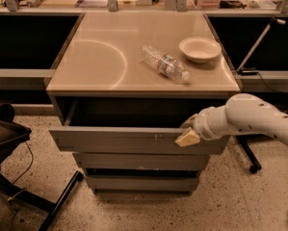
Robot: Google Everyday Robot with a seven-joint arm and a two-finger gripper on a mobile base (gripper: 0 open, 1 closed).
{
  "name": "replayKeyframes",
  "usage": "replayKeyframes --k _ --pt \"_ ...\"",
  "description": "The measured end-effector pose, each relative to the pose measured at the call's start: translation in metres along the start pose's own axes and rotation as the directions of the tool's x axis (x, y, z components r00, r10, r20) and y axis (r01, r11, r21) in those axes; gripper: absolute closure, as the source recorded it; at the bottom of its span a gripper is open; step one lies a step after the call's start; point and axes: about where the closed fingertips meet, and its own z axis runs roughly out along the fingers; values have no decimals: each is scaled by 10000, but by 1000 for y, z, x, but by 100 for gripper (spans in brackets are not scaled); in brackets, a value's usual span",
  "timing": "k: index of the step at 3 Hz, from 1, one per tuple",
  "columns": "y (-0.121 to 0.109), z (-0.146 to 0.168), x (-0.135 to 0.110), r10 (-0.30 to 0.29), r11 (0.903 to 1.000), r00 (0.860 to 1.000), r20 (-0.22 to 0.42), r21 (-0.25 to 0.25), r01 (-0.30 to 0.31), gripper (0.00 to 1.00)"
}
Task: Open top drawer
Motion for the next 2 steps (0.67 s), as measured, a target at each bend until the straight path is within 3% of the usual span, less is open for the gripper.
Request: replayKeyframes --k 1,2 --pt "9 -4 6 -370 9993 9993 -70 -19 370 100" --pt "11 -5 5 -369 9993 9993 -70 -18 369 100"
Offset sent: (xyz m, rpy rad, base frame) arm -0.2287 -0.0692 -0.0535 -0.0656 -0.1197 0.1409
